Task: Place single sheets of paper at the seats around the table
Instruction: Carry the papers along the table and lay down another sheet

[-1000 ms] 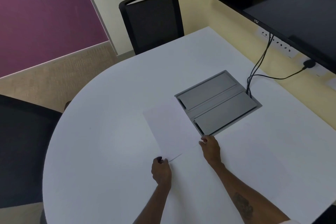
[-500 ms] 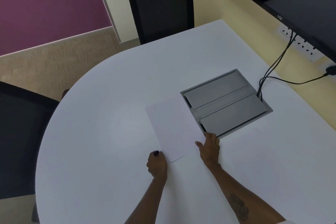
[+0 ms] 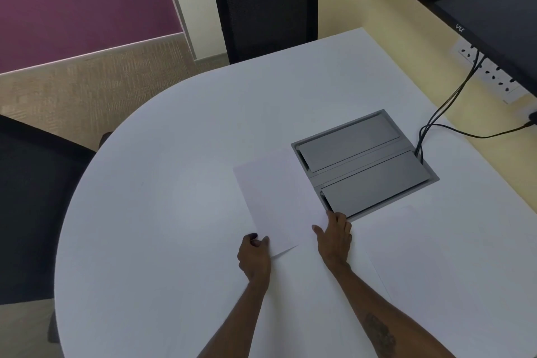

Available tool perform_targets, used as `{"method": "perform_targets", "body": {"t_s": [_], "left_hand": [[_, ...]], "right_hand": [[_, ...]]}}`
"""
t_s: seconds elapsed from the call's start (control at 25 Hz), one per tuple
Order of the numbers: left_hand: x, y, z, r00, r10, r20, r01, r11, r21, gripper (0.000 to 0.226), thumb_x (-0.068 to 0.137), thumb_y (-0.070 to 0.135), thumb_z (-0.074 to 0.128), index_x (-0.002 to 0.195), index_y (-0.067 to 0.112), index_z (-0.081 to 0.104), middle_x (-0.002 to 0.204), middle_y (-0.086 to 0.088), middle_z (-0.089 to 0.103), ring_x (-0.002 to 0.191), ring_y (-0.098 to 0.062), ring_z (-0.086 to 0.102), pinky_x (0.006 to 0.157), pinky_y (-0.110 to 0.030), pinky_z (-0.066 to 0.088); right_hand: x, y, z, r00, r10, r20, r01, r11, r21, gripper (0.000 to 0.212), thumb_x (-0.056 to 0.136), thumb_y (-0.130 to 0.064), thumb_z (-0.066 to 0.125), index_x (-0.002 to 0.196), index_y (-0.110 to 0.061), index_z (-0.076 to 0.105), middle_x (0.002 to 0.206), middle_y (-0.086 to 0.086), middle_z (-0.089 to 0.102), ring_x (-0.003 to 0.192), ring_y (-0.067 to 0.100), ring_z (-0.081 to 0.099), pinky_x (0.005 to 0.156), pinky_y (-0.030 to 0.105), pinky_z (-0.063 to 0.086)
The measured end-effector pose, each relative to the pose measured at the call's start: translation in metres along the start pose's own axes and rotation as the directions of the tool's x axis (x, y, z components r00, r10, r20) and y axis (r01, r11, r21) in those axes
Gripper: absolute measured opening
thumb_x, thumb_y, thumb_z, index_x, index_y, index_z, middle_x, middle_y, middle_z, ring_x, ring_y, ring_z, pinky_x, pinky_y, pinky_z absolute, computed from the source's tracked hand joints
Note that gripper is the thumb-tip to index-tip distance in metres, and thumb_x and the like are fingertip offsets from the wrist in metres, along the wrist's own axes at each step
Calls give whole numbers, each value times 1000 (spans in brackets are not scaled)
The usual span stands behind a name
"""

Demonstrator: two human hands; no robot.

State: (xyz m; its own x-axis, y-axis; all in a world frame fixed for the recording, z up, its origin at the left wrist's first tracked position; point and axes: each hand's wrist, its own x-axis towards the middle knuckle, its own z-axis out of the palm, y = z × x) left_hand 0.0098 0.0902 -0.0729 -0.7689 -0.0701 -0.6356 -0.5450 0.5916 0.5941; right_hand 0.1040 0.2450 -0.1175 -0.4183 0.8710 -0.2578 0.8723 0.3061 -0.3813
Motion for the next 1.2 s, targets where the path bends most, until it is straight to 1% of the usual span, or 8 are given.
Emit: {"method": "perform_targets", "body": {"t_s": [0.08, 0.2, 0.4, 0.64, 0.8, 0.92, 1.12, 1.2], "left_hand": [[0, 0, -2, 1000, 7, 8, -7, 1000, 16, 21, 80, 20, 66, 101, 19, 68, 80, 8, 66, 77, -16, 59, 78, -28, 46], [0, 0, -5, 1000, 30, 9, -30, 999, 44, 18, 82, 15, 64, 99, 18, 69, 80, 7, 64, 75, -15, 57, 72, -25, 40], [5, -4, -7, 1000, 28, -12, -28, 999, 30, 20, 84, 9, 64, 102, 16, 71, 82, 5, 66, 76, -17, 57, 75, -27, 43], [12, -10, -18, 1000, 24, -18, -24, 1000, 11, 19, 87, 10, 64, 104, 14, 73, 99, -8, 75, 83, -24, 61, 76, -30, 46], [13, -11, -30, 1000, 31, 8, -31, 1000, 7, 19, 87, 12, 66, 103, 17, 73, 97, -7, 76, 93, -29, 68, 79, -34, 51], [14, -14, -41, 999, 43, 33, -42, 999, -9, 18, 86, 13, 67, 102, 18, 73, 94, -6, 77, 90, -28, 69, 81, -37, 55], [13, -21, -55, 994, 45, 98, -42, 998, -38, 17, 83, 16, 70, 99, 21, 74, 85, -3, 77, 82, -29, 71, 81, -42, 59], [13, -23, -63, 991, 59, 117, -54, 998, -44, 17, 84, 16, 69, 100, 20, 74, 85, -3, 76, 81, -29, 72, 80, -40, 59]], "right_hand": [[-4, -1, 1, 1000, 10, -1, -10, 1000, -8, 58, 83, -32, 74, 132, -13, 50, 131, 10, 49, 119, 30, 47, 89, 44, 47], [-9, -3, 1, 1000, 12, 2, -12, 1000, -21, 57, 83, -32, 74, 131, -12, 51, 132, 11, 50, 118, 30, 48, 89, 45, 48], [-11, -6, -1, 999, 15, 28, -16, 999, 31, 57, 84, -29, 73, 133, -12, 51, 135, 11, 47, 121, 31, 47, 93, 46, 45], [-8, -10, 3, 997, 61, 41, -71, 950, 305, 46, 90, -20, 67, 132, -8, 54, 127, 14, 53, 118, 31, 54, 99, 49, 47], [-8, -18, -13, 986, 139, 95, -166, 890, 424, 37, 91, -17, 65, 125, -4, 60, 117, 14, 60, 107, 30, 60, 87, 31, 44], [-12, -20, -24, 975, 188, 121, -223, 842, 491, 35, 89, -16, 66, 122, -3, 63, 111, 14, 64, 104, 29, 61, 87, 31, 43], [-25, -22, -31, 960, 235, 150, -279, 829, 484, 34, 87, -20, 69, 118, -6, 66, 107, 10, 69, 103, 29, 63, 95, 40, 48], [-32, -23, -33, 957, 240, 161, -289, 799, 528, 29, 85, -15, 71, 112, -5, 69, 97, 9, 70, 95, 27, 64, 89, 36, 50]]}}
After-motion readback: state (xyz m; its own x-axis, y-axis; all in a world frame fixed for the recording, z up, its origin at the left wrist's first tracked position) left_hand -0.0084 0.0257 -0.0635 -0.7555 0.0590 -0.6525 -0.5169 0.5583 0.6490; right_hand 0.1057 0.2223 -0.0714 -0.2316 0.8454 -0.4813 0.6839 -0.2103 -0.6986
